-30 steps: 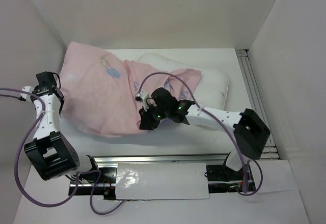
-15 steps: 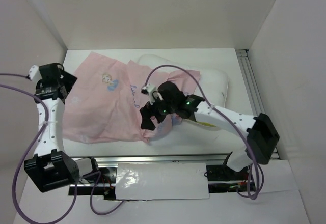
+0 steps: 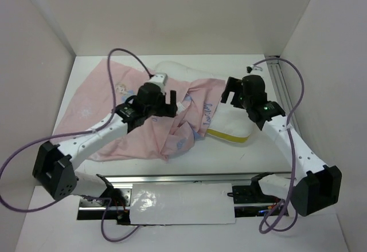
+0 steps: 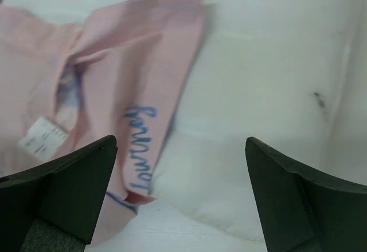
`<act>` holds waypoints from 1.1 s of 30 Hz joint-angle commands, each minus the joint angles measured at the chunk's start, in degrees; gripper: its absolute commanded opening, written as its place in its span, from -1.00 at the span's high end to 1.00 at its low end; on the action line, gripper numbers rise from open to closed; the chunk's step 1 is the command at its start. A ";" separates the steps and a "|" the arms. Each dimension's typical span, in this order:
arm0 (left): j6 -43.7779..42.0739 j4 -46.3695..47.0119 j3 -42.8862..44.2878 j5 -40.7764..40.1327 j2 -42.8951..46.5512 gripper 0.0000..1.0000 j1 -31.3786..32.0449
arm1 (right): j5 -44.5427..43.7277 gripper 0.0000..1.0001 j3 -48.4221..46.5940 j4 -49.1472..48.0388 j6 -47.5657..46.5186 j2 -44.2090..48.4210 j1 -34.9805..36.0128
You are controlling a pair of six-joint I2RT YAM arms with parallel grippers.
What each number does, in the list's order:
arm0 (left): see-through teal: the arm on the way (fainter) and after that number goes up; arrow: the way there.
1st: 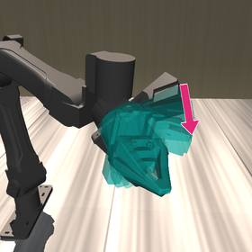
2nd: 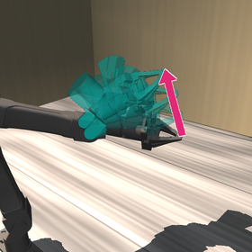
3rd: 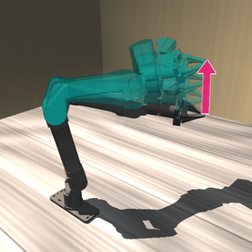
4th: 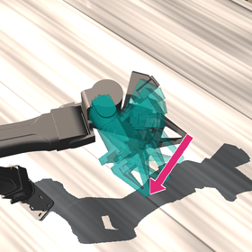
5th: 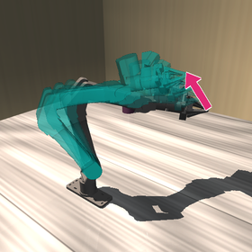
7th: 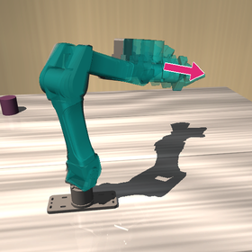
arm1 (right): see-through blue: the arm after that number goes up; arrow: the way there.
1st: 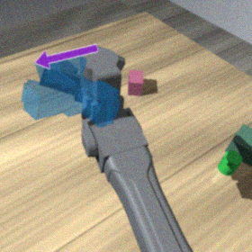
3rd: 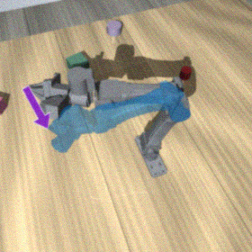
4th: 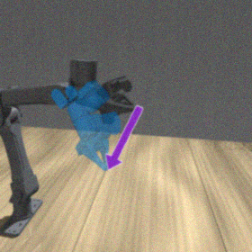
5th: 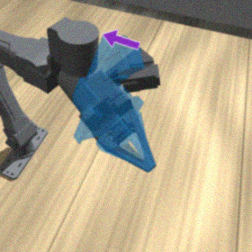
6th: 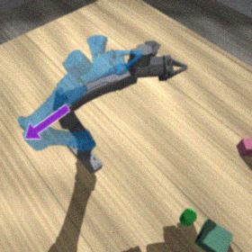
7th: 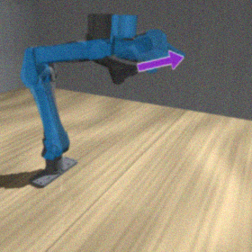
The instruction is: Put the pillow into the pillowcase
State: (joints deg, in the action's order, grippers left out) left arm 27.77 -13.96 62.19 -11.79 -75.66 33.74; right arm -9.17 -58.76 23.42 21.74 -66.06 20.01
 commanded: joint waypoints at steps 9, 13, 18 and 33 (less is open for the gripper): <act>-2.91 -4.24 8.03 -14.22 -21.09 -1.00 12.85 | -5.01 -1.00 8.39 1.11 8.15 -4.42 -16.92; 0.44 -4.85 8.03 -14.93 -22.78 -0.40 12.32 | 4.32 -1.00 15.24 -7.06 6.12 -6.88 -18.08; 1.50 -3.63 4.79 -12.99 -22.26 0.62 10.47 | 8.20 -0.81 15.78 -11.63 4.02 -12.07 -18.08; 0.10 5.59 -3.13 -3.07 -17.42 1.00 6.43 | -40.48 1.00 -7.58 3.47 11.57 3.75 -11.67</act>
State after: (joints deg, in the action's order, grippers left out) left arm 28.88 -11.68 60.49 -17.39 -93.97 40.75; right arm -32.93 -59.79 26.57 32.12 -65.54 7.11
